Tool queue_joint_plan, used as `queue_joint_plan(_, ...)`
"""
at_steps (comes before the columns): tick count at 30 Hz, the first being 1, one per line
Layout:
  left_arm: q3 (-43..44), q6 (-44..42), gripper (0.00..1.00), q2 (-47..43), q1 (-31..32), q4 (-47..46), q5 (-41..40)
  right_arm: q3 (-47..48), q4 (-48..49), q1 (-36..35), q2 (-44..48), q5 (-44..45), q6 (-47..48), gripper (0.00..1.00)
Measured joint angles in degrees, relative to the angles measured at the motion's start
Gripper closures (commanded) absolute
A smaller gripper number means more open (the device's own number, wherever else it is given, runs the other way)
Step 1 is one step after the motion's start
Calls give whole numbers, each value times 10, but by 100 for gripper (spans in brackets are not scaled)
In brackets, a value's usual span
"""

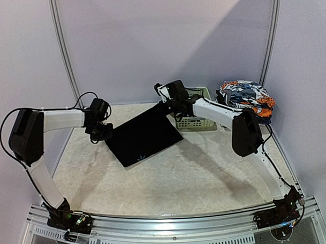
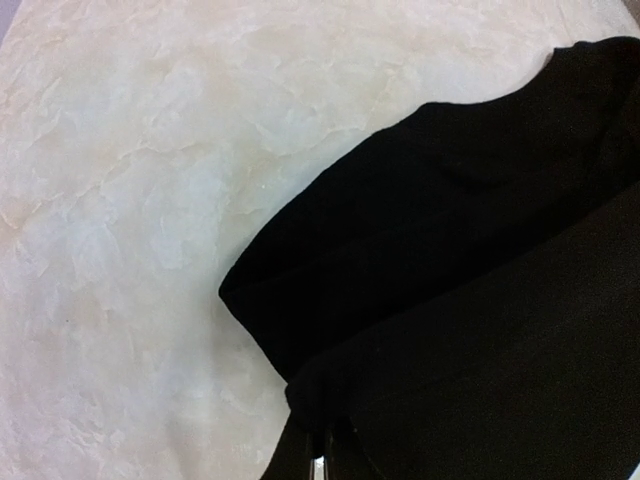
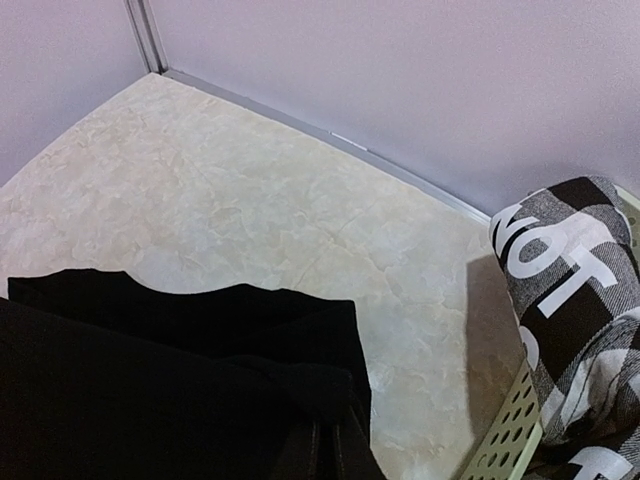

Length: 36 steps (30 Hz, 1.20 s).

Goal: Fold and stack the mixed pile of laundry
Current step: Fold the 2/3-rectangle-folded T-shirt at the center of the board, then move the square-folded T-shirt to the center of the board.

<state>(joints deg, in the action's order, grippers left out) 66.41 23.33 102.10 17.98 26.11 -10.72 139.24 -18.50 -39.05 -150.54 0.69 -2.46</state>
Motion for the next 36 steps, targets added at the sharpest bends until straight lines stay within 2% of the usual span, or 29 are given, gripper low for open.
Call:
queue_joint_plan(2,8,0,100,11,-3,-4,-1,0,13,0,-3,0,2,89)
queue_joint_plan(3,12,0,100,17,-5,-6,-2,0,19,0,-5,1,3,83)
queue_joint_plan(5,20,0,100,31,-10,-12,-2,0,35,1,-11,5,8,61)
queue_joint_plan(8,41,0,100,59,-20,-15,-2,1,51,3,-18,18,14,37)
queue_joint_plan(10,59,0,100,81,-26,-15,-2,1,55,6,-20,27,17,34)
queue_joint_plan(14,81,-2,98,108,-32,-16,-3,-11,61,10,-12,35,17,37)
queue_joint_plan(17,93,-6,94,114,-35,-15,-10,-91,78,10,33,28,14,40)
queue_joint_plan(18,98,-8,89,115,-37,-15,-16,-130,83,10,56,20,13,41)
queue_joint_plan(22,142,-15,52,131,-52,-11,-41,-221,88,7,122,-14,11,44)
queue_joint_plan(23,153,-15,40,134,-58,-10,-50,-237,88,6,136,-24,10,45)
queue_joint_plan(24,157,-20,22,135,-62,-11,-56,-251,87,5,149,-35,9,45)
queue_joint_plan(25,155,-18,13,129,-64,-16,-66,-263,87,4,160,-44,8,45)
queue_joint_plan(26,145,-18,11,120,-66,-20,-77,-272,87,4,168,-53,6,45)
queue_joint_plan(28,116,-21,17,93,-61,-23,-100,-294,86,3,185,-75,2,47)
queue_joint_plan(31,87,-19,35,49,-38,-12,-116,-302,83,2,189,-104,-3,53)
queue_joint_plan(36,29,-12,58,-29,29,-26,-85,-306,60,2,189,-134,-13,66)
